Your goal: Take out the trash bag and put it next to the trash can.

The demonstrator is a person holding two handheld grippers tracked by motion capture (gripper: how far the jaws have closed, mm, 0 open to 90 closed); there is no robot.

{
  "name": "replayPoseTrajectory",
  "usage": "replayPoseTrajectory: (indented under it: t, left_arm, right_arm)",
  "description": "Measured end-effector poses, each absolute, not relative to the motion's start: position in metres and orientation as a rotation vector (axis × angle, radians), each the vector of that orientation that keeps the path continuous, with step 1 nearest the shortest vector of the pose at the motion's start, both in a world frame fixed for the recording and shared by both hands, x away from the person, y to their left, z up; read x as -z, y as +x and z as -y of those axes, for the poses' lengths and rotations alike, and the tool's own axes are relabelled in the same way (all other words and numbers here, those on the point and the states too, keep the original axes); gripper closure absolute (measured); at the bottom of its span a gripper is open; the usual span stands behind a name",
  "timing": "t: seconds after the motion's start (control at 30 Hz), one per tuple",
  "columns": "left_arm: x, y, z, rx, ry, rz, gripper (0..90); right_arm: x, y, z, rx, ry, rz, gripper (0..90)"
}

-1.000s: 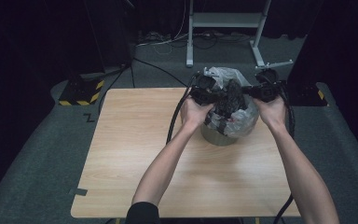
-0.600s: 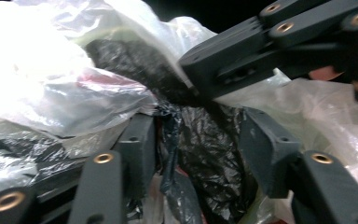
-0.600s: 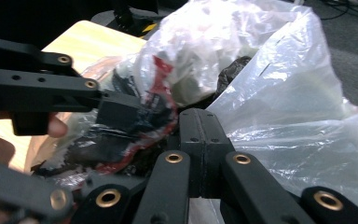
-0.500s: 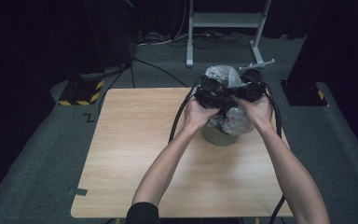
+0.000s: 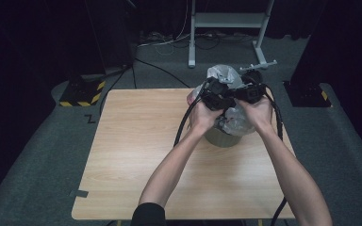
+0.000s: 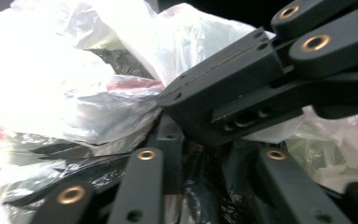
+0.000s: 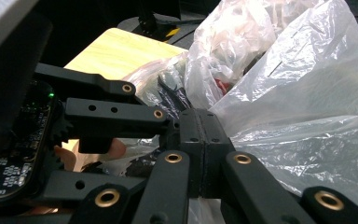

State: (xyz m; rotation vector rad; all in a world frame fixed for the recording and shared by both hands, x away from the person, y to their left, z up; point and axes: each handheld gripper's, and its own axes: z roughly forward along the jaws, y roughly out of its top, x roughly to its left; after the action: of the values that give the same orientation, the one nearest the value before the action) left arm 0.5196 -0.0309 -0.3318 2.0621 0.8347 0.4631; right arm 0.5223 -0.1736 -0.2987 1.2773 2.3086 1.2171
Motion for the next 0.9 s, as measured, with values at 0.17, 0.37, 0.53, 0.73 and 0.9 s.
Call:
replayPoseTrajectory:
  t: [0.17, 0.37, 0.53, 0.73, 0.9]
  left_arm:
    - [0.332, 0.519, 0.032, -0.491, 2.088, -0.832, 85.5]
    - [0.331, 0.519, 0.032, -0.488, 2.093, -0.841, 87.9]
    - [0.328, 0.519, 0.028, -0.468, 2.083, -0.846, 88.4]
    - [0.321, 0.517, 0.022, -0.458, 2.053, -0.845, 88.6]
    - [0.317, 0.516, 0.018, -0.450, 2.040, -0.848, 88.8]
  right_arm:
    - [0.297, 0.522, 0.182, -1.235, 1.306, -2.263, 74.5]
    - [0.298, 0.518, 0.198, -1.215, 1.318, -2.191, 60.0]
    - [0.303, 0.513, 0.221, -1.230, 1.356, -2.102, 45.3]
    - [0.307, 0.500, 0.247, -1.263, 1.359, -2.027, 40.3]
    - [0.315, 0.492, 0.264, -1.273, 1.363, -1.990, 40.1]
